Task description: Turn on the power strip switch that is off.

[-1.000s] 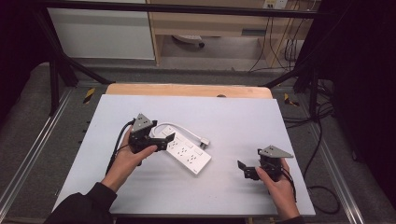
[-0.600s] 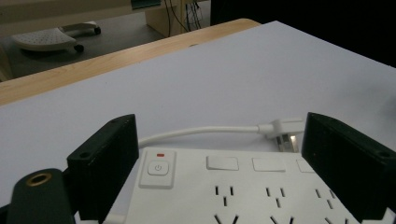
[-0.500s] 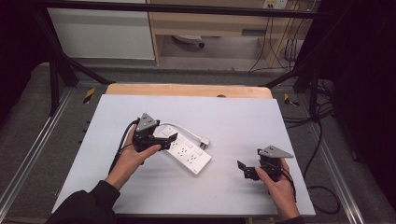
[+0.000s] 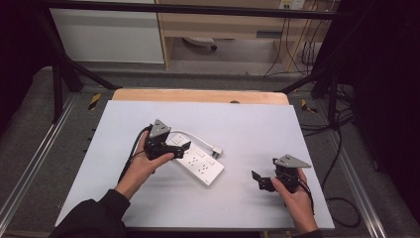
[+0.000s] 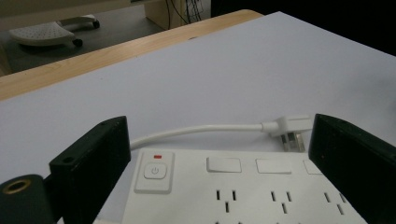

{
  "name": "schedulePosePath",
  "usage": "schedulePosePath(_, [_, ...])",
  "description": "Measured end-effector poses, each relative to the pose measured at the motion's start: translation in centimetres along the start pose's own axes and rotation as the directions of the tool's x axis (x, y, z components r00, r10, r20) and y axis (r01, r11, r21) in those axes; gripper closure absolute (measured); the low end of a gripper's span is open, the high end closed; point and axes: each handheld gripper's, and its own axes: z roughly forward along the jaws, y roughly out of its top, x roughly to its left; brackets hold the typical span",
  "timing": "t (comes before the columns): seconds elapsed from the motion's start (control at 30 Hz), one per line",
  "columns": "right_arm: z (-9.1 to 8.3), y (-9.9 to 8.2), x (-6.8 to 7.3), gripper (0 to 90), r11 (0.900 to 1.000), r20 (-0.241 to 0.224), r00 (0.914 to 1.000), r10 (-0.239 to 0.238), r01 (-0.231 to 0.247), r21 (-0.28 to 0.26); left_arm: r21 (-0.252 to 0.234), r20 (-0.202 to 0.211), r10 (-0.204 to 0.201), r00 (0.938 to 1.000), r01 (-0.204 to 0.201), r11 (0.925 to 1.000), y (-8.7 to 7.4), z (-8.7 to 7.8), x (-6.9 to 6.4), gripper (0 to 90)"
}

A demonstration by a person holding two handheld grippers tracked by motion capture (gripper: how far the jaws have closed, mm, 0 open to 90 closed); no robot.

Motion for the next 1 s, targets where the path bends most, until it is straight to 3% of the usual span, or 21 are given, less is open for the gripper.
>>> schedulePosePath(0.37, [0.0,0.0,0.1,2.6,1.0000,-0.006,1.0000,0.000,0.000,0.001,0.025,0.023,-0.008,0.9997,0.007,0.9997,0.0,1.2,-0.3,7.0])
schedulePosePath(0.67, [0.0,0.0,0.1,2.6,1.0000,-0.006,1.0000,0.000,0.000,0.000,0.045,0.021,0.011,0.9997,-0.012,0.9989,-0.1,2.0,-0.5,7.9])
schedulePosePath(1.0, [0.0,0.0,0.0,2.6,1.0000,-0.009,1.0000,0.002,-0.002,0.002,0.081,0.009,0.006,0.9999,-0.007,0.9967,-0.5,2.8,0.0,10.2])
